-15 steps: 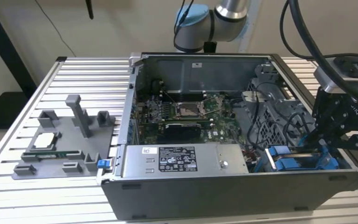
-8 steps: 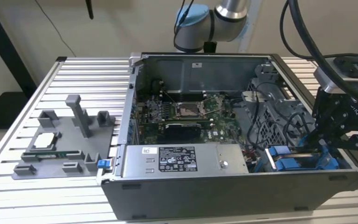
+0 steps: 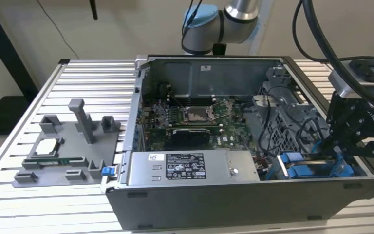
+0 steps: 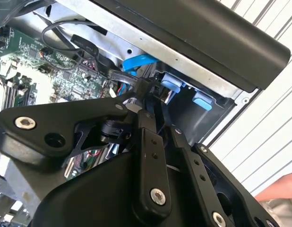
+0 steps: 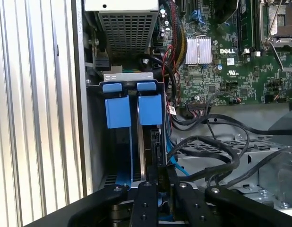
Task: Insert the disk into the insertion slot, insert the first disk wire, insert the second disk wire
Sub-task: 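Insert the first disk wire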
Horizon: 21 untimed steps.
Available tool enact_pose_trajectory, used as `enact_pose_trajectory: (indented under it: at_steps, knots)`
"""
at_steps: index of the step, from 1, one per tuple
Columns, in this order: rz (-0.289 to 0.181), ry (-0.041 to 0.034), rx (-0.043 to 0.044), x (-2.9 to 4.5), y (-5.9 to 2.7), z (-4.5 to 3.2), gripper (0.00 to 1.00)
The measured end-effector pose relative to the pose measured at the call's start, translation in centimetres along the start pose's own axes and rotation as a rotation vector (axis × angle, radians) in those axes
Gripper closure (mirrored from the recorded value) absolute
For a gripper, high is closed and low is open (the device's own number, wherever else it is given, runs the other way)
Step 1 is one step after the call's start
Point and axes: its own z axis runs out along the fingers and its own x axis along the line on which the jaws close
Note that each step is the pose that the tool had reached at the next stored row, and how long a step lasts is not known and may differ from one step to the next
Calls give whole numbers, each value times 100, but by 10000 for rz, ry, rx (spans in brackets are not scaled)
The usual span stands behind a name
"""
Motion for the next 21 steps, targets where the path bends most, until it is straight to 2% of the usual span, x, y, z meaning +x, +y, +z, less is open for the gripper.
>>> enact_pose_trajectory:
  at_steps: [9, 21]
  knots:
    - [-29, 1, -2, 3, 3, 32, 100]
    - [-433, 20, -11, 4, 3, 46, 100]
